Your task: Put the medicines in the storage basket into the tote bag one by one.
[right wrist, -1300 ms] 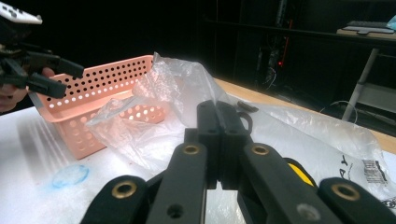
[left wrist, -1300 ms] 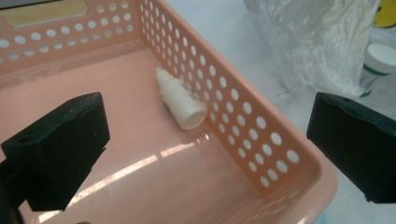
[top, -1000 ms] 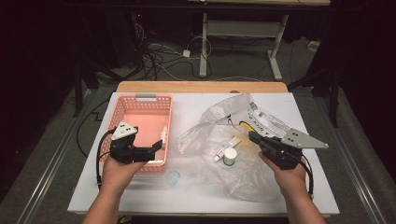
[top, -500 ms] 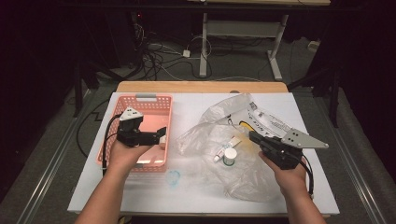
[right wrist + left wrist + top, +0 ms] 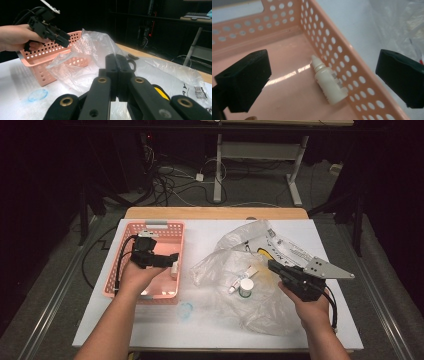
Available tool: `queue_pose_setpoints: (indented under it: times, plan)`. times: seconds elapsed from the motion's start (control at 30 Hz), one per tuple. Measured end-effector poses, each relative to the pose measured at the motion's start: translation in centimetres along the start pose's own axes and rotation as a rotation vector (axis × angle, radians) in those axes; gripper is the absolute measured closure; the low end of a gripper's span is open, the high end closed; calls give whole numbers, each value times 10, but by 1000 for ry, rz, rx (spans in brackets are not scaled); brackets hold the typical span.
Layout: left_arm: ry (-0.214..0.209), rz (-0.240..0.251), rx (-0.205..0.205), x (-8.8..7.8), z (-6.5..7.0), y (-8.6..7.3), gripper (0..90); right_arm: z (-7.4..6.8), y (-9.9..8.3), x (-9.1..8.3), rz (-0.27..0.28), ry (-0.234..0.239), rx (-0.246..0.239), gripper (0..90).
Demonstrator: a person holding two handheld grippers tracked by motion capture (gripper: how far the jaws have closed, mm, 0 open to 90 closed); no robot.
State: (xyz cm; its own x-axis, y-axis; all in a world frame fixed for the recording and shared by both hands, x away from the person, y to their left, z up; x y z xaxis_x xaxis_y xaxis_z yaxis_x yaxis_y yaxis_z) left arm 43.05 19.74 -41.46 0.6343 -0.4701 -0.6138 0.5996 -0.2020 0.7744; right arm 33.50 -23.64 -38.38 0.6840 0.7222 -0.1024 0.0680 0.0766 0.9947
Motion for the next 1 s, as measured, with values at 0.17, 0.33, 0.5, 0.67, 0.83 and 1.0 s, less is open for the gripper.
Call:
queue_pose_setpoints:
  times: [0.17, 0.33, 0.5, 0.67, 0.83, 1.0]
  plan:
    - [3, -80, -21, 11, -6, -1, 22, -1, 0, 1, -2, 3, -6, 900]
    - [-7, -116, -47, 16, -11, -3, 106, 0, -1, 1, -5, 0, -2, 900]
    - [-45, -188, -66, 24, -14, -6, 167, -1, -1, 1, -5, 1, -2, 900]
    - [-51, -230, -64, 32, -12, -8, 184, 0, -1, 1, -5, 0, -4, 900]
    - [-55, -262, -64, 37, -13, -10, 217, 0, -1, 1, -5, -2, -3, 900]
    - [-55, -300, -58, 40, -12, -9, 248, -1, -2, 2, -7, 0, -4, 900]
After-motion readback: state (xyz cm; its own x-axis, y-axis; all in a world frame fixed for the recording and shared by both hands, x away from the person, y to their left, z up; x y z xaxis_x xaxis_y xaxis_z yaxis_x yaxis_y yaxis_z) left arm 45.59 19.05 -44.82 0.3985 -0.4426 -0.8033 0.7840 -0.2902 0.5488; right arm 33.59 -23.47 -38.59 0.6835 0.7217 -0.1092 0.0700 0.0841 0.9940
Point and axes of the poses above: each handheld gripper's, and its own axes: x roughly forward along the jaws, y roughly out of its top, z roughly to its right, the point moved 1 cm from there along x, roughly forward along the jaws, and after that the axes turned 7 degrees about z, right-handed, at the moved point
